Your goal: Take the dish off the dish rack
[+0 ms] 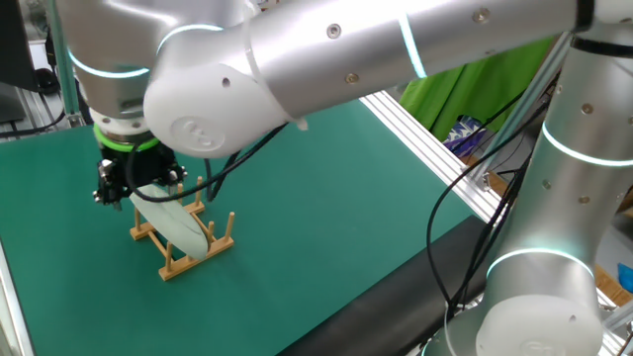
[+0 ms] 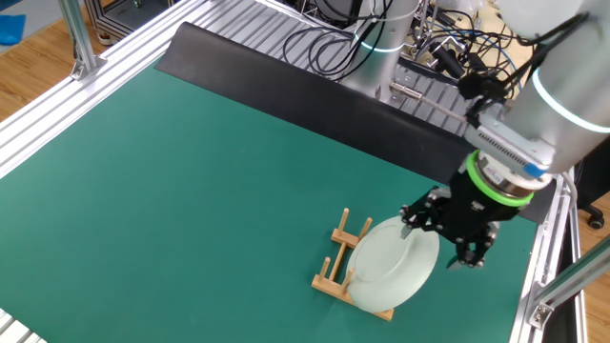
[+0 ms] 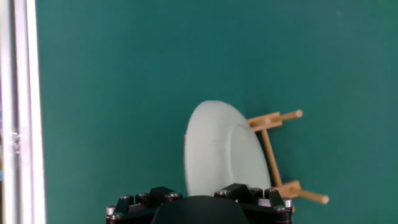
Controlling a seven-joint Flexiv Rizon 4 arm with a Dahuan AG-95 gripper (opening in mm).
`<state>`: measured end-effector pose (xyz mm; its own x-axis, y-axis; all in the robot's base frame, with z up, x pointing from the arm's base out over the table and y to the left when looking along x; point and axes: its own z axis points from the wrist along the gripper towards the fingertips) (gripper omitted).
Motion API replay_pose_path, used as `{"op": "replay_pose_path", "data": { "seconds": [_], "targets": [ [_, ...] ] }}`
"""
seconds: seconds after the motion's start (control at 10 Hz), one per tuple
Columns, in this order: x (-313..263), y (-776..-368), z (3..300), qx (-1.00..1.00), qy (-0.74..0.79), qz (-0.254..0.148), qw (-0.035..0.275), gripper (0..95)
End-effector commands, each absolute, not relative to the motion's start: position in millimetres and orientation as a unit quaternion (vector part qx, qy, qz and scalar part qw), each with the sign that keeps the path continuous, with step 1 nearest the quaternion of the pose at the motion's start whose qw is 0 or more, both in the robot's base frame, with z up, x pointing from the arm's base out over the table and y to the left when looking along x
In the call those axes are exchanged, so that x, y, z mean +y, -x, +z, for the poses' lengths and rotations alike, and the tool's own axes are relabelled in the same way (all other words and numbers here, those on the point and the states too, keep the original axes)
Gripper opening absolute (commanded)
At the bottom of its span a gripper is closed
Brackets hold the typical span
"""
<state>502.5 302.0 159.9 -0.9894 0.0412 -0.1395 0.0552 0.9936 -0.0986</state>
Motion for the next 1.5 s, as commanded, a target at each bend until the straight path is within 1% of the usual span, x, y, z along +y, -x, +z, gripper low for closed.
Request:
{"op": "replay_pose_path", "data": {
  "seconds": [0.1,0.5,1.0,1.2,1.5],
  "targets": [
    [298,-506,157,0.995,-0.02,-0.057,0.075,76.0],
    [288,-517,157,0.994,-0.011,-0.066,0.083,76.0],
    [271,-534,161,0.994,0.003,-0.067,0.083,76.0],
    [255,-543,163,0.994,0.021,-0.068,0.083,76.0],
    [245,-548,165,0.994,0.03,-0.069,0.082,76.0]
  ]
}}
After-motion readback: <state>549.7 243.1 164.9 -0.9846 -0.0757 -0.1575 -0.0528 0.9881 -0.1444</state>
